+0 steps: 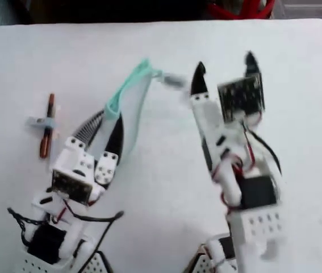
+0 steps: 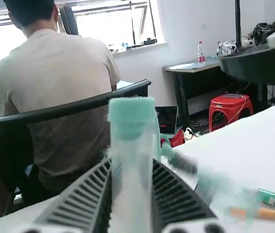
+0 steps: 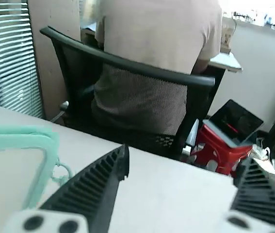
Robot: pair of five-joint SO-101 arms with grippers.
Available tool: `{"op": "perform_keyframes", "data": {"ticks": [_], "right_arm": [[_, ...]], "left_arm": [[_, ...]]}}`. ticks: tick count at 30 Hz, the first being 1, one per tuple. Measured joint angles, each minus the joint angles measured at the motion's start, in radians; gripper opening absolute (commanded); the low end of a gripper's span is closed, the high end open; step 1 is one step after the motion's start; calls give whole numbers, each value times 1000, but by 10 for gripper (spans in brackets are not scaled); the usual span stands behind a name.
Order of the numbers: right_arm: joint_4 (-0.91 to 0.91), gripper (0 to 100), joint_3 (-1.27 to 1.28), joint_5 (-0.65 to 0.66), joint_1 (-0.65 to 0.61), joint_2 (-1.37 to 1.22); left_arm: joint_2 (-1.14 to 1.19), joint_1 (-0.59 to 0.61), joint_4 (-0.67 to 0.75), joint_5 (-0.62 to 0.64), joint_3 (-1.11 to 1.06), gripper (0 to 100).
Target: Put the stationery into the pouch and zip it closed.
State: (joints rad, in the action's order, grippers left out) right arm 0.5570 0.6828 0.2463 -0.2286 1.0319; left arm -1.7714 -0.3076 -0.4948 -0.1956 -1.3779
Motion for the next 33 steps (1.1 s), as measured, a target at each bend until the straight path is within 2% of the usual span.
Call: {"op": "perform_keyframes", "data": {"ticks": [5, 8, 11, 14, 17, 20, 22, 27, 33], "right_arm": [[308, 319, -149, 181, -107, 123], [397, 319, -153, 250, -181, 100], [382, 293, -144, 190, -178, 58], [258, 167, -89, 80, -98, -38], [34, 16, -35, 9, 20, -196], [-189, 35, -37, -11, 77, -377], [-267, 15, -60, -20, 81, -522], [-259, 19, -222, -94, 57, -807], [12, 19, -348, -117, -57, -801]], "left_arm": [[0, 2, 21, -2, -6, 24], [0, -14, -44, 32, -8, 24], [-2, -28, -95, 49, -12, 24], [-18, -23, -115, 49, -35, 24], [-20, -23, -118, 49, -52, 24], [-20, -46, -126, 49, -54, 24], [-20, -61, -153, 49, -41, 24], [-20, -87, -238, 49, 9, 24], [-20, -87, -270, 49, 12, 24]]}}
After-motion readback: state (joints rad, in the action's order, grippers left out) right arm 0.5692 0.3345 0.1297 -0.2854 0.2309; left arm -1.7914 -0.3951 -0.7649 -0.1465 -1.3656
